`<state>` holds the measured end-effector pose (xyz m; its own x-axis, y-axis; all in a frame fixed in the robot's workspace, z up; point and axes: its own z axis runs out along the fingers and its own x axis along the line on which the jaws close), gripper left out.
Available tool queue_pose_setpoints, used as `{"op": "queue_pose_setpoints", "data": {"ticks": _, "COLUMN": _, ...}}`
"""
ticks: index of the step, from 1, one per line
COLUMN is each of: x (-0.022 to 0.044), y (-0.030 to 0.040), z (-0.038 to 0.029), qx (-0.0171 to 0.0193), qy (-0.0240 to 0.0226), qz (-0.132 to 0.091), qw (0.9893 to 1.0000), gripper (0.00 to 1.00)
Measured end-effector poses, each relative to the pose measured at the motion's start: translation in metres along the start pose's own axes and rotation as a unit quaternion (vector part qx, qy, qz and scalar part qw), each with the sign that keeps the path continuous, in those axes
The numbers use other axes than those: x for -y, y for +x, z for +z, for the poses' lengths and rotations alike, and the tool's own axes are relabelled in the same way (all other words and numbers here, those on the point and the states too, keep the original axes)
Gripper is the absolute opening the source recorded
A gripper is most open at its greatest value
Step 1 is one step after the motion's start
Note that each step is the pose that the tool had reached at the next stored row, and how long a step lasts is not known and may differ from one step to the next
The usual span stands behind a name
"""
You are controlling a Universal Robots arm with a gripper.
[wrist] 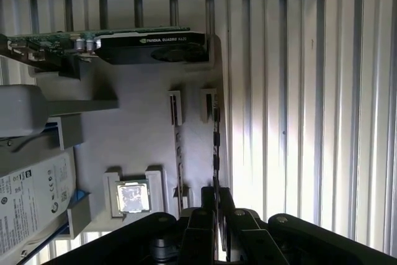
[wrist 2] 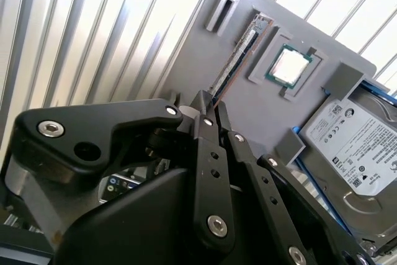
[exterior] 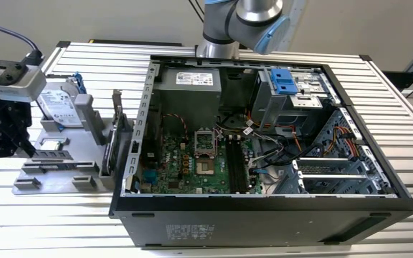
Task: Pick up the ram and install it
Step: 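Pick up the ram and move it above insertion slot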
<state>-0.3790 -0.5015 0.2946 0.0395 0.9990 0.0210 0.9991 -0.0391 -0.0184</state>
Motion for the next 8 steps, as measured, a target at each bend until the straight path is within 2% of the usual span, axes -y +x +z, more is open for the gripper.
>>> {"op": "queue_pose_setpoints", "data": {"ticks": 8, "x": 0.0, "y": 0.0, "z": -0.0014, "qx": 0.0001, "qy": 0.0, "qz": 0.0, "qw": 1.0, "gripper": 0.0}}
